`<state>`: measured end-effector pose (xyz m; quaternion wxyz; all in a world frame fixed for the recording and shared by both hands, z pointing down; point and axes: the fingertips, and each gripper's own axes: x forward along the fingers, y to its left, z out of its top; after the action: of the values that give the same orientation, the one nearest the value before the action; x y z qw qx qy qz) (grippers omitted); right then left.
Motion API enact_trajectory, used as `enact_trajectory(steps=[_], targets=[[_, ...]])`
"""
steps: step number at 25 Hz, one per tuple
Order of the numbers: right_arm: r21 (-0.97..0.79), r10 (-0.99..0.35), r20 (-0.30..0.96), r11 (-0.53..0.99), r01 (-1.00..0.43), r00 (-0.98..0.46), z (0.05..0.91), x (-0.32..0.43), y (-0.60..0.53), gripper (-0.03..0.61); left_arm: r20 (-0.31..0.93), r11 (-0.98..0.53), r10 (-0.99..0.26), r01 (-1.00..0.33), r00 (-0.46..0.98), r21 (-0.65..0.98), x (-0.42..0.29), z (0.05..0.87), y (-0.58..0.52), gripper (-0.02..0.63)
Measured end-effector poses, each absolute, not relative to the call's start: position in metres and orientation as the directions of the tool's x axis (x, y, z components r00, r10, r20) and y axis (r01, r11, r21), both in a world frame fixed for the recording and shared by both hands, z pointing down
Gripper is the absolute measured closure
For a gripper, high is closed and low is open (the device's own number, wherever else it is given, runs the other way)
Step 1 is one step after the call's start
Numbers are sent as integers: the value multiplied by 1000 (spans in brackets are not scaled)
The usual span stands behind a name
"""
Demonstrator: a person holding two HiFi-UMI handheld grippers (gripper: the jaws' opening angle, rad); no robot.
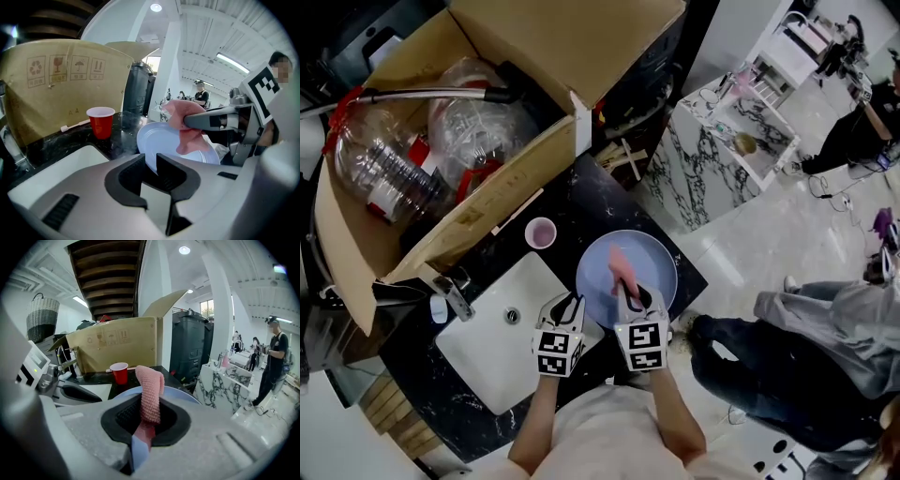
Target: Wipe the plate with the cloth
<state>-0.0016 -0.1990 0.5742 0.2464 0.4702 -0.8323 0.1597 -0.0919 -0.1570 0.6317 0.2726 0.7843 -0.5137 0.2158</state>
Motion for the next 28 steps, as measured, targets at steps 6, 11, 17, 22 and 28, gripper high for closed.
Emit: enact_trajectory(steps=[6,11,17,22,28], targets=[[-77,-655,575,553,-830,-490,587,-30,-192,551,624,-320,-683,-924,379,210,-93,636,-157,538],[-107,-612,590,587,-802,-526,598,-50,-190,551,622,-325,-682,-921,386,215,-90,635,-159,538],[-123,-567,602,630,-767,-562,612,-69,-189,551,625,-326,-678,-920,387,216,-88,637,-161,538],[-124,-537,644,630,-767,-545,626,-69,-187,551,631,-325,-676,-923,380,207,-88,638,-162,545],[-109,-529,686,604,-790,-499,642,-53,-186,551,630,-322,-677,-923,380,210,-88,641,-161,546]])
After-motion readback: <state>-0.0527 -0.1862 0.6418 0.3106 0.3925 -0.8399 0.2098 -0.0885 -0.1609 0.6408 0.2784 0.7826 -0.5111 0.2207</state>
